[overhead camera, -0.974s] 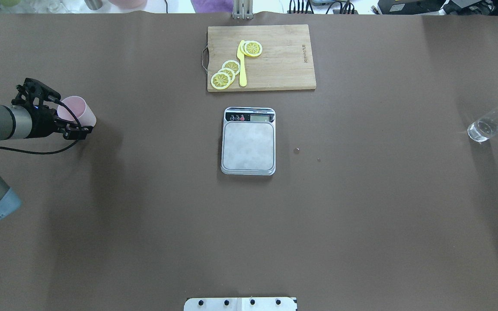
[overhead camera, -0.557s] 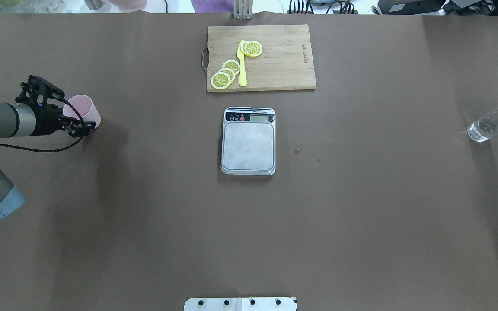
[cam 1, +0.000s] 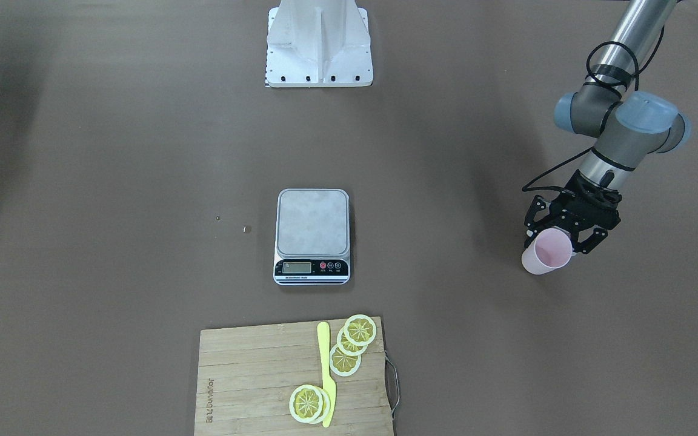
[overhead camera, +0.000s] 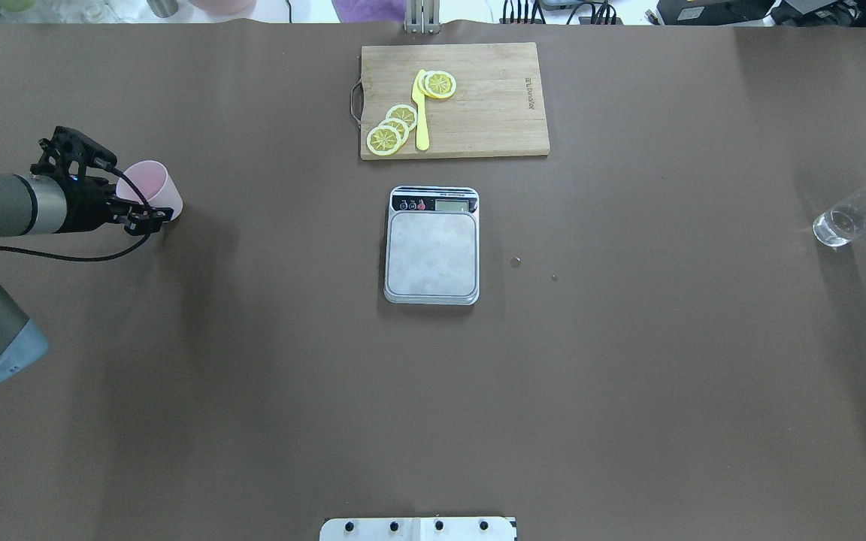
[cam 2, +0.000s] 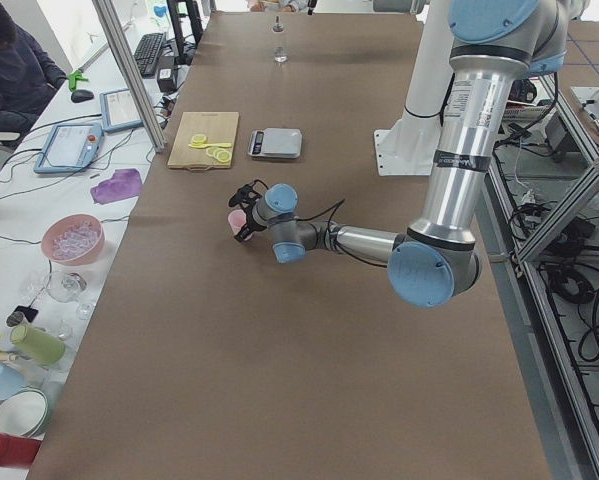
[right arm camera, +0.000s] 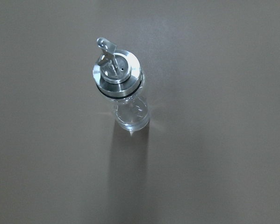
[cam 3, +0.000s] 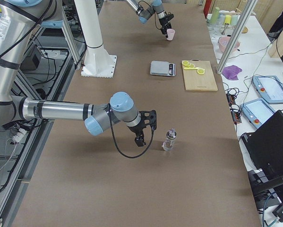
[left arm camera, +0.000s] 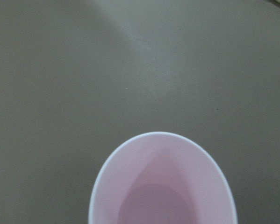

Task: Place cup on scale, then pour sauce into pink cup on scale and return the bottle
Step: 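Carry the pink cup with the left gripper over the kitchen scale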

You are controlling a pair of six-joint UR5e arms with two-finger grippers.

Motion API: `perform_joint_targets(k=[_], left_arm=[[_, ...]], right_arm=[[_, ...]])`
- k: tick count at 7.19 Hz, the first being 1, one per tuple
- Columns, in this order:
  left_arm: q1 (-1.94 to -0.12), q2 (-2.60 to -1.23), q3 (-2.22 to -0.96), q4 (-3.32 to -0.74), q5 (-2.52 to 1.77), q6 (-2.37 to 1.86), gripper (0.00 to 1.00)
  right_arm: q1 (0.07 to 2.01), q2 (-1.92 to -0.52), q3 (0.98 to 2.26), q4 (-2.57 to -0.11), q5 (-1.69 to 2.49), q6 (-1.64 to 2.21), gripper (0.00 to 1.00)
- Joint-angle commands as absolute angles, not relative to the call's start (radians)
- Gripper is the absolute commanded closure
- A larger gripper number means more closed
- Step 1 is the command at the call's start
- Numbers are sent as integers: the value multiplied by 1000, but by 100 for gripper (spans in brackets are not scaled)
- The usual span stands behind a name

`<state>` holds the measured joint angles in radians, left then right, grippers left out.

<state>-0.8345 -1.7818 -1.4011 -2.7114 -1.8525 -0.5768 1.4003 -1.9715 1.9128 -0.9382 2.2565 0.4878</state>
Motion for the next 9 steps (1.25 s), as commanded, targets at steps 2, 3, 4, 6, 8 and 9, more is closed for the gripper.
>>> perform_joint_targets(k=[2, 3, 4, 6, 8, 9], left_arm=[[-816, -1900, -1413, -2700, -1891, -577, 85], [-767, -1940, -1419, -2697, -1888, -575, 88], [-718, -1991, -1419, -2682, -1875, -577, 89], [-660, -2092, -1469, -2512, -1830, -577, 95], [-594, -2161, -1523, -2368, -1745, -575, 95], [-559, -2202, -1520, -2309, -1706, -574, 95]], right_arm=[[1401, -1971, 1911, -937, 2256, 488, 0], [1399, -1971, 1910, -937, 2256, 488, 0], [1401, -1971, 1910, -939, 2255, 488, 0], [1401, -1970, 1907, -939, 2255, 488, 0], [1401, -1970, 1899, -939, 2249, 488, 0], [1401, -1970, 1899, -939, 2235, 488, 0]])
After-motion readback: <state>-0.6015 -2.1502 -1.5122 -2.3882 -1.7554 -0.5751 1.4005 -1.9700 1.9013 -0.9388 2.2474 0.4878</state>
